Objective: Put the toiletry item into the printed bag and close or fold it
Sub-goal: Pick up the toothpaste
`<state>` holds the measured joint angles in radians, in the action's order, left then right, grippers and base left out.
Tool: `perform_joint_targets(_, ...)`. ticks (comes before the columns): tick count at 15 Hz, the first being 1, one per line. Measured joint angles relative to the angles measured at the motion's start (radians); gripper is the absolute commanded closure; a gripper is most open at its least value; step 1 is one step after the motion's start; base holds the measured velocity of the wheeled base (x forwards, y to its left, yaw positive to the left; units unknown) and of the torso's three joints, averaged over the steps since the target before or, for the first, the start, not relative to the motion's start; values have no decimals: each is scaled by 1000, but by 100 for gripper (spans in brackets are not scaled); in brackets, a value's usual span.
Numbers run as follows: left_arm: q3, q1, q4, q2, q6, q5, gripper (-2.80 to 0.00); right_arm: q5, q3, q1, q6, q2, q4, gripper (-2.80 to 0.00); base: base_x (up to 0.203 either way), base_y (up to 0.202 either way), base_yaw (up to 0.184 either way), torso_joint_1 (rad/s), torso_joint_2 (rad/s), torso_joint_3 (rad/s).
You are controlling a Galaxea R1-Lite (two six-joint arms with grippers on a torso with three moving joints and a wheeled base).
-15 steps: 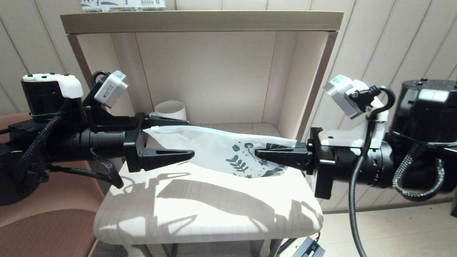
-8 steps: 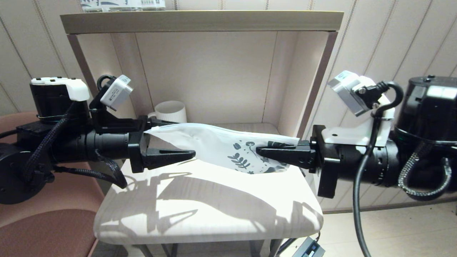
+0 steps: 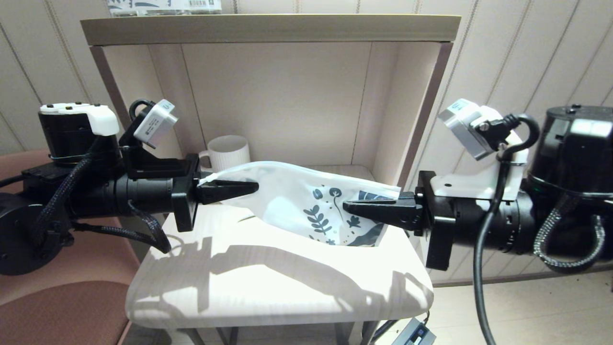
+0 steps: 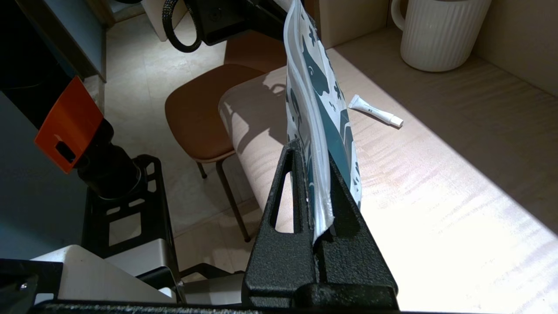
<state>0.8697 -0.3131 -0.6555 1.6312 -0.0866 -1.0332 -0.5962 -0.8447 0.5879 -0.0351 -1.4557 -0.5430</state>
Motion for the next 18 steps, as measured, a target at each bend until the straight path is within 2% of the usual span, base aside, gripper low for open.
perform_joint_targets(8, -3, 3, 0, -6, 0, -16, 0, 1, 7, 6, 6, -3, 0, 0, 0, 0, 0, 0, 0, 0)
perform_joint_targets(10, -3, 0, 0, -7, -1, -37, 0, -9, 1, 9, 6, -18, -1, 0, 0, 0, 0, 0, 0, 0)
perform_joint_targets(12, -12, -4, 0, -7, -6, -66, 0, -15, -30, 31, 6, -51, -1, 0, 0, 0, 0, 0, 0, 0)
perform_joint_targets(18, -25, -35, 2, -1, -8, -68, 0, -13, -173, 59, 5, -183, 11, 0, 0, 0, 0, 0, 0, 0)
